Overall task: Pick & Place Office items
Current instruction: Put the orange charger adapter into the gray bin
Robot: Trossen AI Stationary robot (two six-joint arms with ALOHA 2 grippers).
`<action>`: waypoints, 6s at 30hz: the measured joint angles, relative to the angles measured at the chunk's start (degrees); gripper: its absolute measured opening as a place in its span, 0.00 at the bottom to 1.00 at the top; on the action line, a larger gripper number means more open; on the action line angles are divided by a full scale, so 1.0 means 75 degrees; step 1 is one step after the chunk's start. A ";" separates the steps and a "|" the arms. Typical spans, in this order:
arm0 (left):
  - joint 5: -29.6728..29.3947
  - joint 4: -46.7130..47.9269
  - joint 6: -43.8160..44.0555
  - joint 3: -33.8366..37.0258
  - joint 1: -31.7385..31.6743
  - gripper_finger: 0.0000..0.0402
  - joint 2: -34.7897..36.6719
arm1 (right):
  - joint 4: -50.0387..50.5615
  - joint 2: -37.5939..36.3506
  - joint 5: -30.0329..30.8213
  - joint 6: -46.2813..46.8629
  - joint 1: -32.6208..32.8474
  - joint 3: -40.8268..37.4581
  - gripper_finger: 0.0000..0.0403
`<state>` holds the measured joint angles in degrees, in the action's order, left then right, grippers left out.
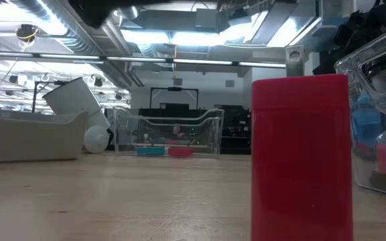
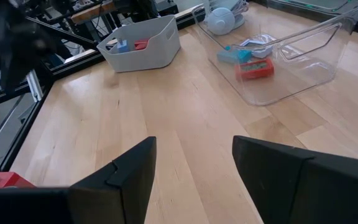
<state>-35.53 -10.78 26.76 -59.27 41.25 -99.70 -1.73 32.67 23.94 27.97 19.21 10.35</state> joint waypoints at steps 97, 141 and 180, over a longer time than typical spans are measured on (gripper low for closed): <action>-0.0821 0.8479 0.3043 -0.0006 -0.1076 0.73 0.2620 | 0.4226 0.9412 -0.4358 -0.1990 0.0553 0.9115 0.74; -0.1474 0.9005 0.3806 -0.0006 -0.0204 0.73 0.3232 | 0.3176 1.1395 -0.3972 -0.5363 0.1769 0.9939 0.77; -0.1303 0.9529 0.3597 -0.0006 -0.0207 0.73 0.3230 | 0.4353 1.2640 -0.3736 -0.2292 0.2182 1.2234 0.77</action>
<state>-45.30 60.68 53.74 -59.31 39.70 -75.48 30.92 127.47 -4.08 10.79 35.57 102.11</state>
